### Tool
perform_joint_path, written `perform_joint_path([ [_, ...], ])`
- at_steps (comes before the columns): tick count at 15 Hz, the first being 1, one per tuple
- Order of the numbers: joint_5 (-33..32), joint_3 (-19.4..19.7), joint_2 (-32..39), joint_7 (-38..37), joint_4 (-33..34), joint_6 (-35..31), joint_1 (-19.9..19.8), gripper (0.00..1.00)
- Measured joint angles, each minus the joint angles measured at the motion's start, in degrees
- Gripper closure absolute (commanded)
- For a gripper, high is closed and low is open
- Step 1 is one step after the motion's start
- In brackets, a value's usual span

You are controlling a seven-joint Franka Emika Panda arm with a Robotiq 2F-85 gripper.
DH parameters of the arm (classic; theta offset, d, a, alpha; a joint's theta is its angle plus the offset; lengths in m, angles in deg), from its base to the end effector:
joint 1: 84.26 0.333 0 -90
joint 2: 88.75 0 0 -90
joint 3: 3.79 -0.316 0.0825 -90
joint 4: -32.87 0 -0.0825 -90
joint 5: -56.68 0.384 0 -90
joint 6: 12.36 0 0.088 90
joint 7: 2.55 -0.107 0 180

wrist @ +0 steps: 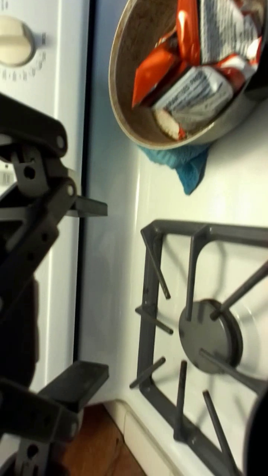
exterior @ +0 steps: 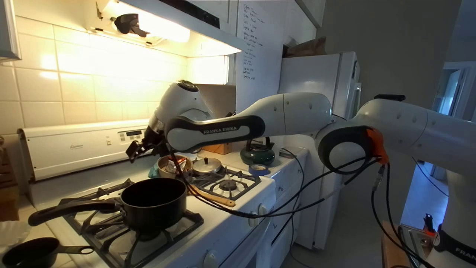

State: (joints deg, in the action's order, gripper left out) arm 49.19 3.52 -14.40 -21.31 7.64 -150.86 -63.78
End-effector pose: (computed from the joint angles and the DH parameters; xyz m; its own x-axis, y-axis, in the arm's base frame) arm 0.8108 0.2702 0.3302 0.7498 0.0955 0.6548 0.0912 -0.9950 0.0407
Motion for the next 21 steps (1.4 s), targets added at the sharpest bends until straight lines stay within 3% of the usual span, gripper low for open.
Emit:
perform_joint_path([
  [5,0.1,-3.9,-0.1,10.2,0.1,-1.8,5.2,0.00],
  [9,2.6,-12.1,-0.6,21.1,0.1,-1.0,6.9,0.00],
  [14,5.7,-19.4,-2.9,32.9,0.0,4.9,7.3,0.00],
  [21,8.0,-24.0,-6.3,45.5,-0.1,18.2,7.3,0.00],
])
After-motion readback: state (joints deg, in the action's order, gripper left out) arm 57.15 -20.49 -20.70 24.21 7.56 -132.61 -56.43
